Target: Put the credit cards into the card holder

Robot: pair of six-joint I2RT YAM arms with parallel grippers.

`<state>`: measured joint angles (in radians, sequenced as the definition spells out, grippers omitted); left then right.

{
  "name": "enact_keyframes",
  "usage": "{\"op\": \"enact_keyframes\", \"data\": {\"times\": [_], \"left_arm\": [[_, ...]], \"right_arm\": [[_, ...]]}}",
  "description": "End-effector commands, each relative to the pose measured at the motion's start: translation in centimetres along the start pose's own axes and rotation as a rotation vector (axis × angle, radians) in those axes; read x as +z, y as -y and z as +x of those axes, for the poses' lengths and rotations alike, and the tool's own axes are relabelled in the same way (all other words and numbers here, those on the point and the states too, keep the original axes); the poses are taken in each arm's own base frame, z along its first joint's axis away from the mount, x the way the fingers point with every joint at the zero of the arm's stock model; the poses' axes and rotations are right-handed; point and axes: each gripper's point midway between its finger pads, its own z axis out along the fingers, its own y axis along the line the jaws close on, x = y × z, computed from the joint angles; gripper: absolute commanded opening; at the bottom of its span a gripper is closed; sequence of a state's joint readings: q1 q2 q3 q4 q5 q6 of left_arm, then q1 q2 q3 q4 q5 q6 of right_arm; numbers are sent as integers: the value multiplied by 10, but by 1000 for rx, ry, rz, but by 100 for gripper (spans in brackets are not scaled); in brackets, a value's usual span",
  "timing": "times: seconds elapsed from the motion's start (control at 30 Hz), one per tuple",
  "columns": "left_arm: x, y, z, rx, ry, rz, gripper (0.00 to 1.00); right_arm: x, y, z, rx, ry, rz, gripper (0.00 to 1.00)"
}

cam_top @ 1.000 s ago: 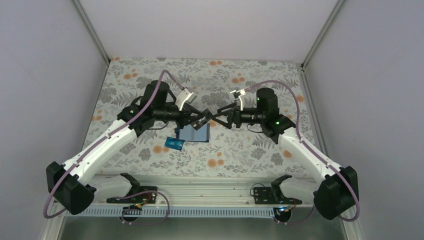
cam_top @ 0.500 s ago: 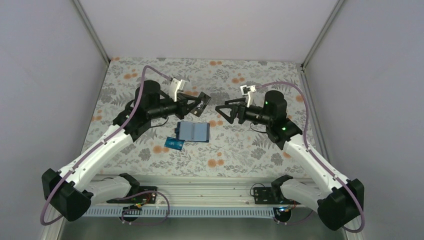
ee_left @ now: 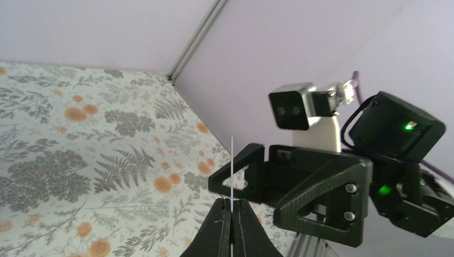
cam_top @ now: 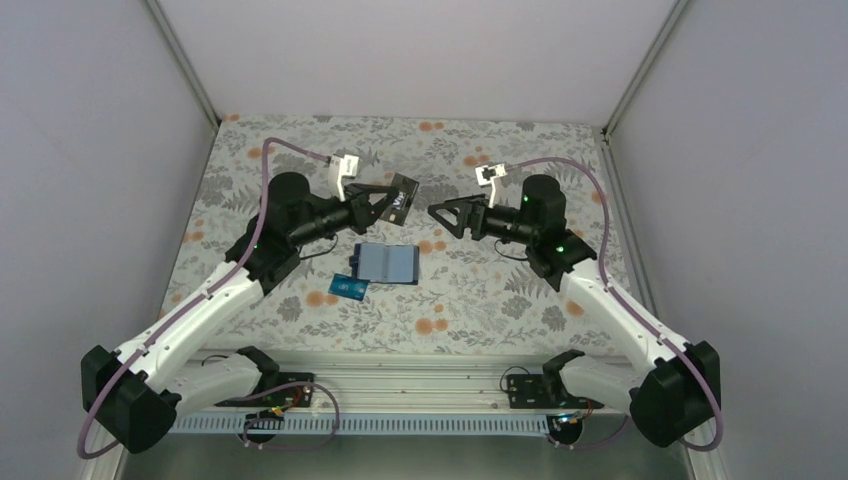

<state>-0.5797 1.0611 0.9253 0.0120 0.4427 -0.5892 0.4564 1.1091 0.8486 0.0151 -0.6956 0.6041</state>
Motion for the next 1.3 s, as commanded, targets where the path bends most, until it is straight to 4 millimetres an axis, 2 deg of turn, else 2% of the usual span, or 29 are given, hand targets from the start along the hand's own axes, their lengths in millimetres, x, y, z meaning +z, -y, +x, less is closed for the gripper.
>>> {"op": "enact_keyframes", "data": {"times": [0.0, 0.27, 0.5, 0.7, 0.83, 1.03, 1.17, 1.27], "left_arm": [[-8, 16, -21, -29, 103, 64, 2], [-10, 27, -26, -63, 129, 132, 2], [-8, 35, -26, -87, 113, 182, 2], [-9, 41, -27, -94, 116, 214, 2], [-10, 43, -29, -95, 126, 224, 2], [-9, 43, -29, -100, 126, 233, 2], [-8, 41, -29, -104, 130, 229, 3], [-7, 40, -28, -109, 129, 227, 2]], "right_arm": [[2, -28, -12, -18, 1, -135, 81], [6, -55, -16, -54, -10, -252, 68], [7, -81, -24, -101, -8, -348, 53], [11, -96, -32, -122, -15, -403, 44], [15, -101, -33, -123, -24, -423, 32], [17, -106, -32, -124, -29, -444, 21], [18, -109, -33, -126, -29, -447, 7], [18, -109, -34, -124, -28, -448, 4]]}}
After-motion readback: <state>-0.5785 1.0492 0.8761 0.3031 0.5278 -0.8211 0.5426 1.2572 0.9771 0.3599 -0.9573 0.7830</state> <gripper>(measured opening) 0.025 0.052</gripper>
